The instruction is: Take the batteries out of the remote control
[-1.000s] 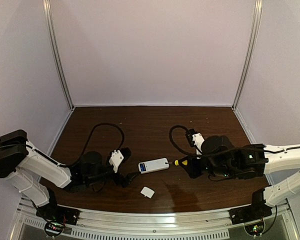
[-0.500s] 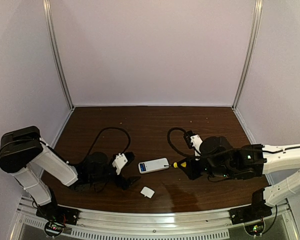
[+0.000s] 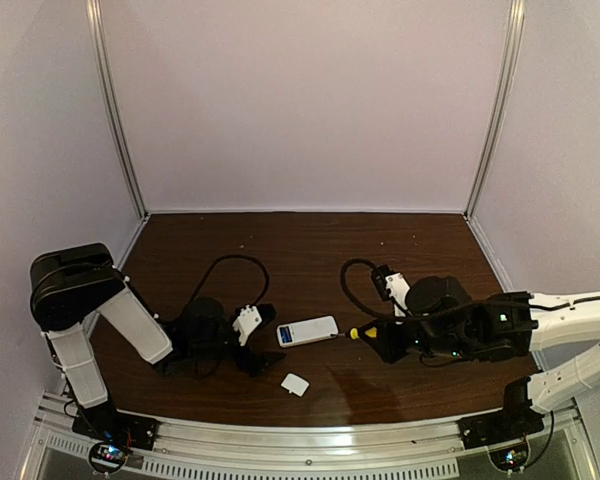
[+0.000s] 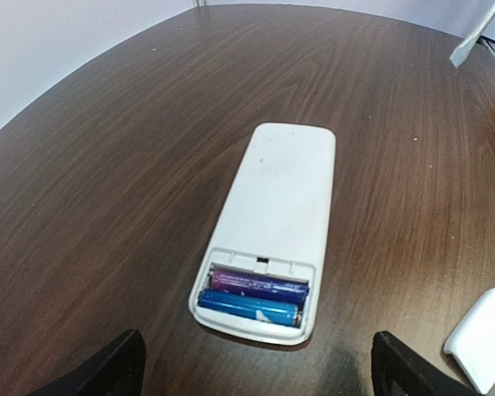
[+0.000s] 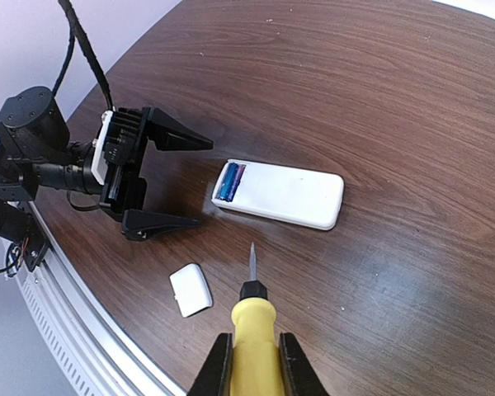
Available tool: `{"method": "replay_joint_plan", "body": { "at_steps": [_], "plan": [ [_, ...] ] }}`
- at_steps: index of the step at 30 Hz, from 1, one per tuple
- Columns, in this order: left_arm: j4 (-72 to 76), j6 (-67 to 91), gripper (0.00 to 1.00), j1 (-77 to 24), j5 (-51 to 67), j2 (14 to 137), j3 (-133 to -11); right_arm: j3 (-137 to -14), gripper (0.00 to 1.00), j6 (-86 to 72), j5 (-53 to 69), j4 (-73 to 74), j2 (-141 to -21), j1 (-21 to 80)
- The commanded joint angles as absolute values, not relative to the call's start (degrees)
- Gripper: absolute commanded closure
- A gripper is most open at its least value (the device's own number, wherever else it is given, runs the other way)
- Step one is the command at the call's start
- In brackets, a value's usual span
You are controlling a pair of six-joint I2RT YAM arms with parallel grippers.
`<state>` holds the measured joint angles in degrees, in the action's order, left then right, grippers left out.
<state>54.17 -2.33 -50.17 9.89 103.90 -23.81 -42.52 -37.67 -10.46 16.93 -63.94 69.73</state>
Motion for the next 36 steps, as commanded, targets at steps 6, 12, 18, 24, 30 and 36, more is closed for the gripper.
{"method": "replay_joint_plan", "body": {
  "at_steps": [6,12,18,24,30,36],
  "plan": [
    [63.9,-4.0,0.03,-46.8,17.8,110.2,-25.4,-41.0,1.0,-36.7,-9.7,15.5,-62.0,69.7],
    [64.8,-4.5,0.04,-44.4,23.8,113.3,-26.7,-40.7,1.0,-36.1,-9.6,15.0,-61.9,69.7],
    [64.8,-5.5,0.07,-44.4,25.7,115.6,-28.3,-40.7,1.0,-36.0,-9.4,15.1,-61.9,69.8],
    [62.8,-5.8,0.14,-44.4,26.2,117.0,-30.4,-40.7,1.0,-36.0,-9.3,14.9,-61.9,69.8],
    [60.7,-6.3,0.26,-44.4,26.7,118.0,-32.3,-40.4,1.0,-36.1,-9.2,14.9,-61.6,69.8],
    [60.0,-7.0,0.45,-44.4,27.1,118.2,-32.8,-40.7,1.0,-35.8,-9.3,15.0,-61.7,69.8]
  ]
}}
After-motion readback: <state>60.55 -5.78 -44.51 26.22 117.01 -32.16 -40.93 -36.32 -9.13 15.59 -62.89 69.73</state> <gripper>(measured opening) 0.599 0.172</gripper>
